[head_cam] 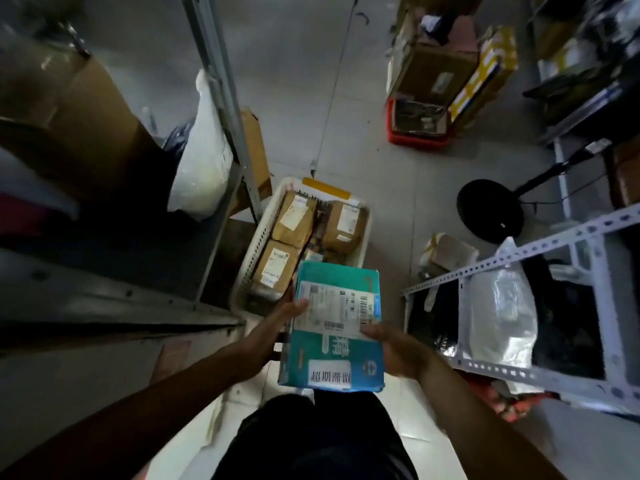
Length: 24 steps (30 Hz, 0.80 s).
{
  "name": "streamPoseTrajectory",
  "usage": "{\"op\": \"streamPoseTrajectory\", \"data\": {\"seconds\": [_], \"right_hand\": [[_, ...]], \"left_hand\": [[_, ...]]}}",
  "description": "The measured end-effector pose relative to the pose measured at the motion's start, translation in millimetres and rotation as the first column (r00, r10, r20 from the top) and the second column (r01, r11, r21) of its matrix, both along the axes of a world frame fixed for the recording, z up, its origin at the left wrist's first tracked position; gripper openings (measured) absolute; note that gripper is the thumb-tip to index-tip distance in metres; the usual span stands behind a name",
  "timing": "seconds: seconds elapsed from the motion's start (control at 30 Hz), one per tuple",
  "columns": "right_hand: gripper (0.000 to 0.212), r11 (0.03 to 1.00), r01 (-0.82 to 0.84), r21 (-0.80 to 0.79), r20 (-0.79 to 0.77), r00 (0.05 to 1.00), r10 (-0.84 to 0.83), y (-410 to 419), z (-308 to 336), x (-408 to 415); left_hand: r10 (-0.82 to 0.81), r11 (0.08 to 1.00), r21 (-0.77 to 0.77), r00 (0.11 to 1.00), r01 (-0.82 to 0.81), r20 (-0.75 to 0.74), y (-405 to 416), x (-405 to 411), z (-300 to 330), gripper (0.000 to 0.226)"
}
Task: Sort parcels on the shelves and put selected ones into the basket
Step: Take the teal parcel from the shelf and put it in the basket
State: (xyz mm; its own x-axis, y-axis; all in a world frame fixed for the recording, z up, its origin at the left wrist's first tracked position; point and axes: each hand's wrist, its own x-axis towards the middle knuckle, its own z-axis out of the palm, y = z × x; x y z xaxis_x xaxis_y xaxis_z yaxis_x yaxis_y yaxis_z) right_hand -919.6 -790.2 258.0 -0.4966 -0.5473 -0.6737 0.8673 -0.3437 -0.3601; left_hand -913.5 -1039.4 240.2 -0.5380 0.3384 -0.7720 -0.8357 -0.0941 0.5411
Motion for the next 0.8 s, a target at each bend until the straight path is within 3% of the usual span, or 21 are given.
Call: {"op": "streamPoseTrajectory", "data": {"seconds": [0.2,0.33,0.43,0.5,0.57,0.67,0.8], "right_hand": [[0.121,0.950,-0.306,0.058,0.032,0.952,0.304,-11.9,-60.6,-38.4],[0.120,0.924,-0.377,0.062,0.059,0.926,0.373,-17.4,-86.2,-70.9],[0.118,0.950,-0.310,0.043,0.067,0.949,0.307,-15.7,-119.9,-82.7],[0.114,0.971,-0.234,0.052,0.075,0.970,0.230,-14.1,-153.9,-93.4],[0.110,0.981,-0.181,0.075,0.085,0.981,0.174,-15.1,-191.2,-108.8],[0.093,0.995,-0.095,0.016,0.056,0.994,0.094,-13.0,-258.5,-130.9],[0.075,0.994,0.096,0.056,0.069,0.993,-0.100,-6.3,-343.1,-161.5]], "left_hand": [[0.171,0.985,-0.035,0.984,-0.169,0.041,-25.1,-7.8,-34.2,0.068],[0.216,0.976,-0.040,0.973,-0.213,0.085,-24.9,-34.5,-53.8,0.087],[0.162,0.983,-0.097,0.984,-0.155,0.072,-23.2,-65.6,-81.5,0.076],[0.194,0.977,-0.115,0.973,-0.180,0.126,-21.6,-88.1,-115.9,0.083],[0.224,0.971,-0.117,0.968,-0.210,0.114,-14.9,-112.3,-156.6,0.065],[0.083,0.996,-0.048,0.995,-0.080,0.050,-3.7,-146.6,-225.0,0.049],[0.046,0.999,0.001,0.998,-0.046,0.040,8.2,-192.3,-327.9,0.061]]}}
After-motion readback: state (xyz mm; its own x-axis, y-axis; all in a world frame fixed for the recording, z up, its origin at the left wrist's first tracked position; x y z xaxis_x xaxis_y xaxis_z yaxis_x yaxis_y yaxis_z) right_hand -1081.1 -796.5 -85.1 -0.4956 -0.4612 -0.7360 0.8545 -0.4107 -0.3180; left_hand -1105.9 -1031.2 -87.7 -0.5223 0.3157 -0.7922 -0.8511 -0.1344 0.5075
